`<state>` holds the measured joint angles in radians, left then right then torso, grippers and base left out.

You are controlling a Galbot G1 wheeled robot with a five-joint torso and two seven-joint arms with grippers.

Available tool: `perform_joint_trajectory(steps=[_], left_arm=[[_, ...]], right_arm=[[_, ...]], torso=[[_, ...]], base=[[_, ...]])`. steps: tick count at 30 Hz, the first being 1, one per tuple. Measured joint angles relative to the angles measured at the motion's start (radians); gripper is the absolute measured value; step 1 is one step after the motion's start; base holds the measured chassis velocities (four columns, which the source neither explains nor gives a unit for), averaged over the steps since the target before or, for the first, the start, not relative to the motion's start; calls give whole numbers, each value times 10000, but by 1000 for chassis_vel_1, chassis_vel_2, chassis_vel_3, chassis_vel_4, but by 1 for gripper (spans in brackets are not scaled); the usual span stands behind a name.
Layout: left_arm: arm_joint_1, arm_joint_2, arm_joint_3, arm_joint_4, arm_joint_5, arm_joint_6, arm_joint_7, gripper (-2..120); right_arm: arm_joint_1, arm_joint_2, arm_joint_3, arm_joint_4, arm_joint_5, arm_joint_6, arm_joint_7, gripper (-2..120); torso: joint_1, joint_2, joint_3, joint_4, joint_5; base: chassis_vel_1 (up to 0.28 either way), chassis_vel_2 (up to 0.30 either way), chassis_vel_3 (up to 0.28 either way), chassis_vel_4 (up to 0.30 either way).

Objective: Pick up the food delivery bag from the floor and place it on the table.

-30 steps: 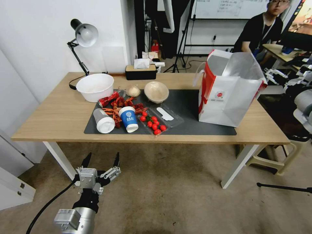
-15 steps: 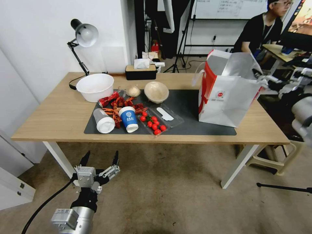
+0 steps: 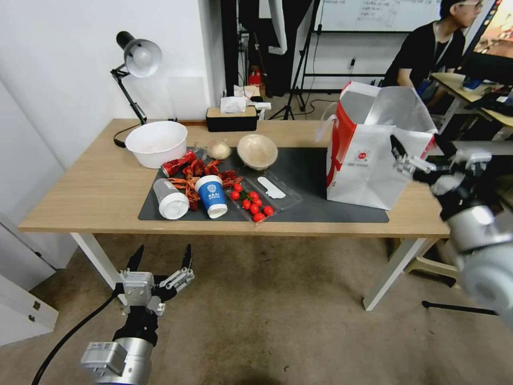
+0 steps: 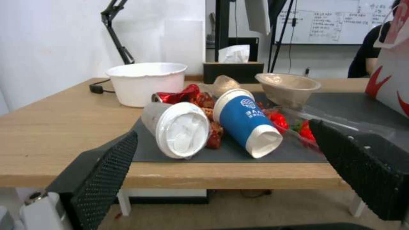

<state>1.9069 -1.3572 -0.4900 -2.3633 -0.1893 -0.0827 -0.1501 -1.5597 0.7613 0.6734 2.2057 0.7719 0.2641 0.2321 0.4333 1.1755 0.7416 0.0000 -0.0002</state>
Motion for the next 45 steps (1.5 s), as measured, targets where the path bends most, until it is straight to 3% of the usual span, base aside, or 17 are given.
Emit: perform_joint_trajectory(steps=[5, 9, 18, 45], left_arm=[[-153, 36, 6, 221, -16, -220, 303, 100], [-232, 51, 21, 352, -47, -349, 572, 100], [-265, 94, -10, 641, 92, -535, 964, 100], [-612, 26, 179, 1713, 308, -903, 933, 100]], right_arm=[[-1342, 1380, -235, -269, -1347, 907, -238, 100], [-2009, 2088, -427, -399, -1879, 1122, -281, 100], [-2539, 3156, -966, -802, -2390, 1565, -657, 100], [-2080, 3345, -1322, -1649, -2374, 1540, -1291, 100]], torso=[[0, 0, 0, -2, 1], [-1, 0, 0, 1, -1], [0, 0, 1, 1, 2], [1, -1, 2, 1, 2]], base=[[0, 0, 0, 0], [0, 0, 0, 0], [0, 0, 0, 0], [0, 0, 0, 0]])
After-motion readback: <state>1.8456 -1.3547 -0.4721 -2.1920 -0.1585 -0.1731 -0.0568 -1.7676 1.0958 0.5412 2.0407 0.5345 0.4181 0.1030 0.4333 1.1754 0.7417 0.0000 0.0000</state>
